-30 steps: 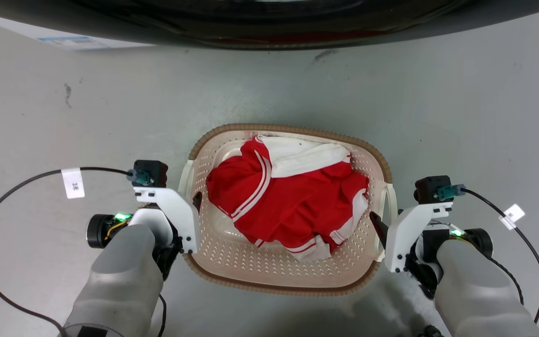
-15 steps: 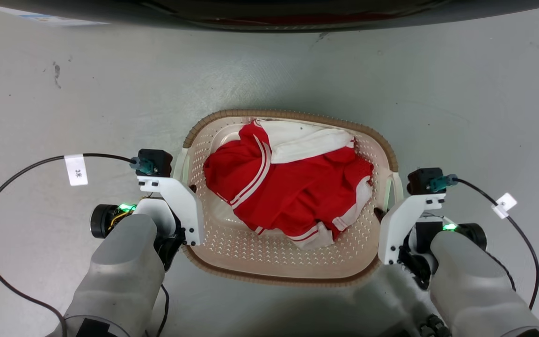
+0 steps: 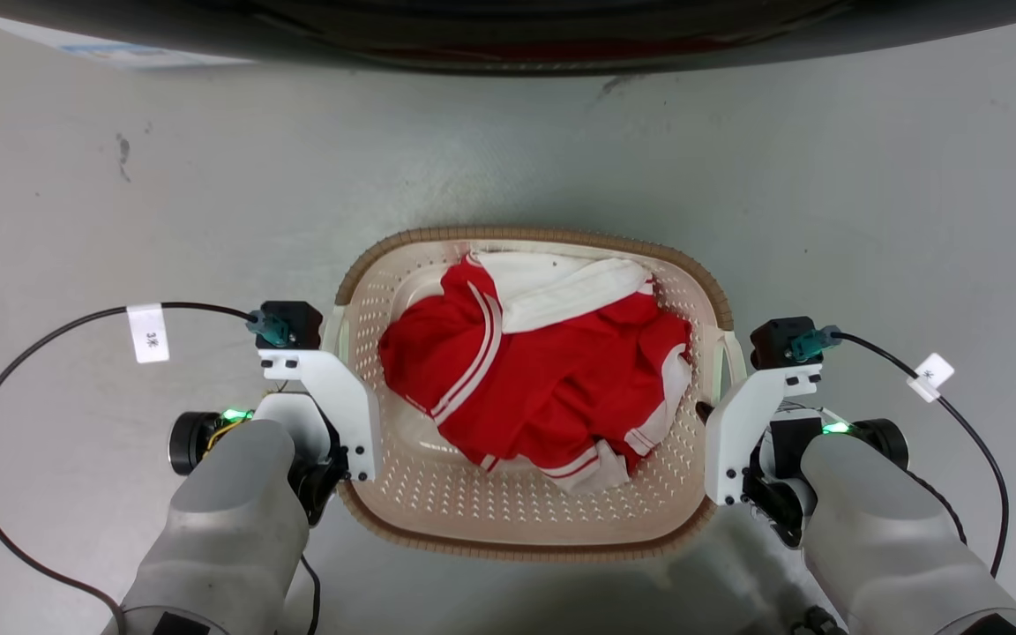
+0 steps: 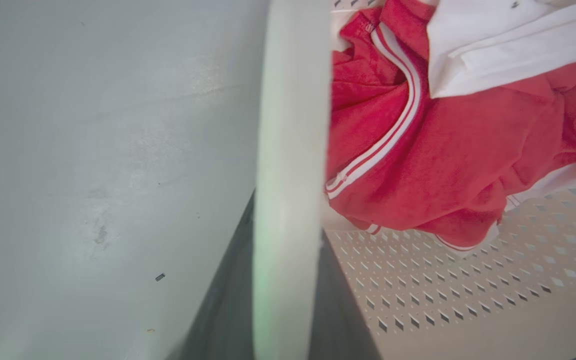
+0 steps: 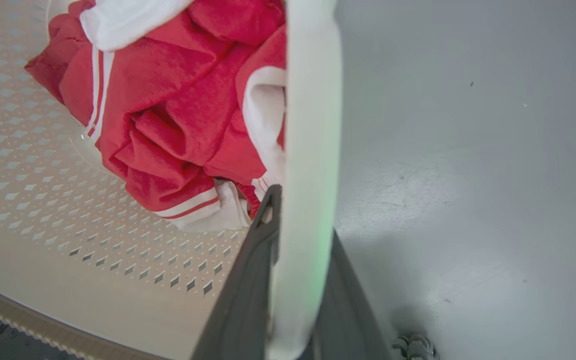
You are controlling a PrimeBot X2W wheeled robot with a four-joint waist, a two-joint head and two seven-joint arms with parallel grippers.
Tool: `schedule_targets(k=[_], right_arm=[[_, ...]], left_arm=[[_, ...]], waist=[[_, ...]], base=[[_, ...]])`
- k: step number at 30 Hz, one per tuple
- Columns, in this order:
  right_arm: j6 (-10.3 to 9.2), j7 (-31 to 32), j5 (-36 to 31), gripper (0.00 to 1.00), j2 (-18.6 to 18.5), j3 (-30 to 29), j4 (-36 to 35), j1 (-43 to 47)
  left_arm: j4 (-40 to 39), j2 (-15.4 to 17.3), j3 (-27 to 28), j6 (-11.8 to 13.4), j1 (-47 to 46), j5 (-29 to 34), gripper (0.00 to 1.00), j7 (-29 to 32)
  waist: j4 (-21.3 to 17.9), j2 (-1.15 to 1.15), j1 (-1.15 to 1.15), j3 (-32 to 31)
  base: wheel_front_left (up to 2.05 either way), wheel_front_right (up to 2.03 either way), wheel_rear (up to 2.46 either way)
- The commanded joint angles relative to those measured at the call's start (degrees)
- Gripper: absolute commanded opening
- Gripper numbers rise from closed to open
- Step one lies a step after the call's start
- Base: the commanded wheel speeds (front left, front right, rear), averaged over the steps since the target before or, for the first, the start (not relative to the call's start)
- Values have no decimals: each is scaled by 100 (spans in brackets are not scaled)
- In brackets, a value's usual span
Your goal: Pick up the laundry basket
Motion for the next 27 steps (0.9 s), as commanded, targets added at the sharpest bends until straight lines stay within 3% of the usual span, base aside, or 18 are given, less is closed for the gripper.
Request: schedule_targets(k=[1, 15, 27], right_arm=[[24, 54, 19, 0, 95, 83, -31, -93], [46, 984, 308, 0, 121, 511, 156, -156], [48, 2246, 757, 0, 80, 764, -39, -113]], left_arm=[[-41, -102, -33, -20, 8, -35, 0, 33], [75, -310, -431, -42, 200, -541, 0, 765], [136, -341, -665, -45, 267, -918, 0, 1506]], waist=[[3, 0, 0, -87], [119, 0, 0, -1274], [188, 0, 0, -2271]], base=[[0, 0, 0], [0, 0, 0], [0, 0, 0]])
